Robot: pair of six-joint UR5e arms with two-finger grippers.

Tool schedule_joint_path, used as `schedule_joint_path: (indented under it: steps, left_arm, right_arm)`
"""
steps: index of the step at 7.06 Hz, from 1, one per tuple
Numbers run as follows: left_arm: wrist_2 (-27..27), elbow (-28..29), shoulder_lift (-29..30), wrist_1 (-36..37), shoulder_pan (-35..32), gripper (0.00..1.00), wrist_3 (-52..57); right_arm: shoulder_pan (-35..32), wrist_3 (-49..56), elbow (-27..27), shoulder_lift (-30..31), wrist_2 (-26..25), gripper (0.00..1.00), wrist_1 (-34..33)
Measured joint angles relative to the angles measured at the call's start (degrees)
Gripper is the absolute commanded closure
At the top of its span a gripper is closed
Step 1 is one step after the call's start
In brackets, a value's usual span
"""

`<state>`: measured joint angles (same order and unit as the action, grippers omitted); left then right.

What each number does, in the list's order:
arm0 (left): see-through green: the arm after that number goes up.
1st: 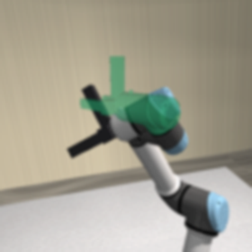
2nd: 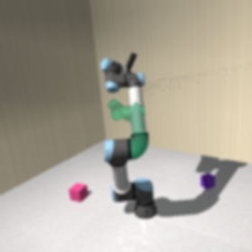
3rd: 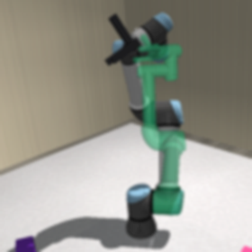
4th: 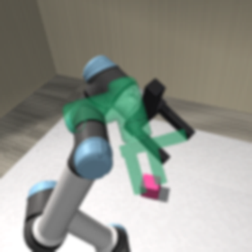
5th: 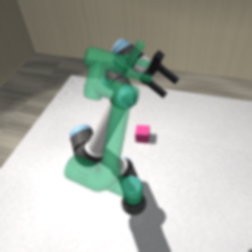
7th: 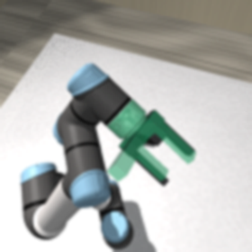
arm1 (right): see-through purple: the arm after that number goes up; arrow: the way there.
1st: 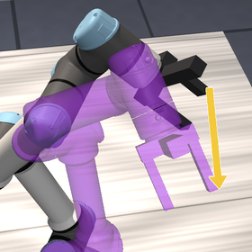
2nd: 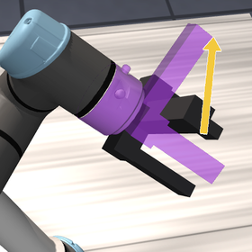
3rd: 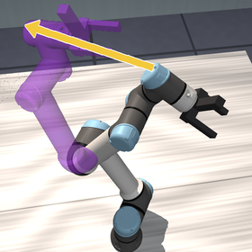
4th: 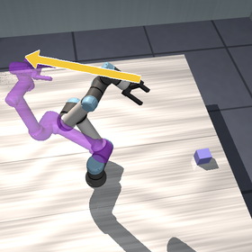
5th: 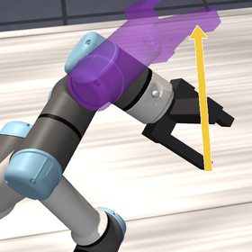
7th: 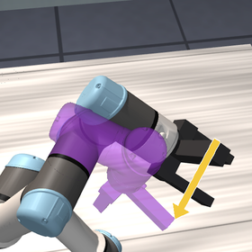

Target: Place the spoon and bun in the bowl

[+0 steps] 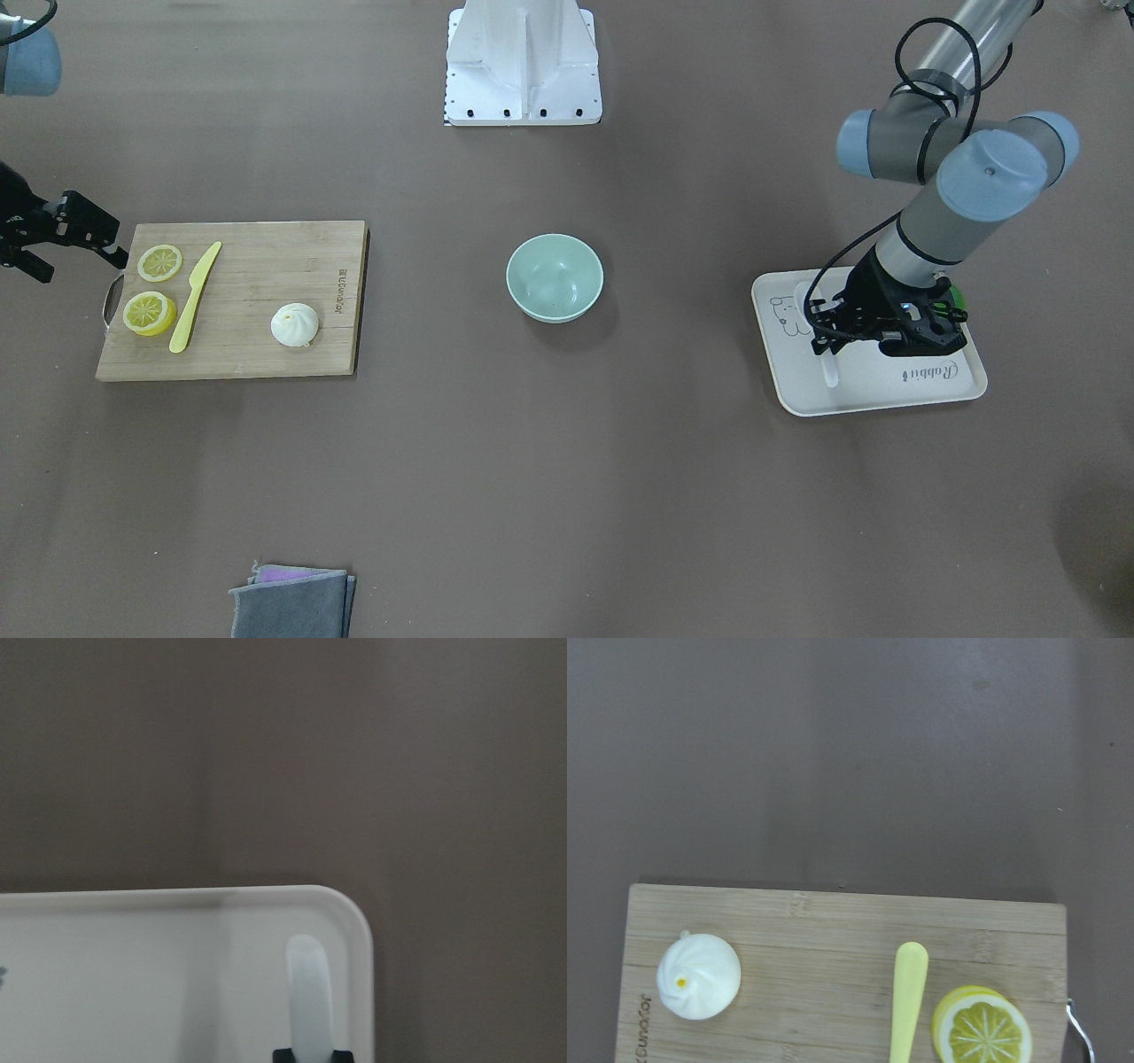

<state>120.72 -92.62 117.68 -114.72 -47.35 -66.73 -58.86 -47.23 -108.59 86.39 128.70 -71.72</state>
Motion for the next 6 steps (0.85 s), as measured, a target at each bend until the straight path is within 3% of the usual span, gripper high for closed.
schedule_joint_path:
  steps: [3,6]
  left_arm:
    - [-5.91,0.2,7.9,0.94,7.57,1.0,-7.42]
    - [-11.2,1.01,10.12,1.1,13.31,1.0,-8.49]
  right_arm:
    - [8.49,-8.64,0.29,-4.19,-6.56,0.02,0.0]
    - [13.26,-10.06,3.35,-7.07,-10.08,0.02,0.0]
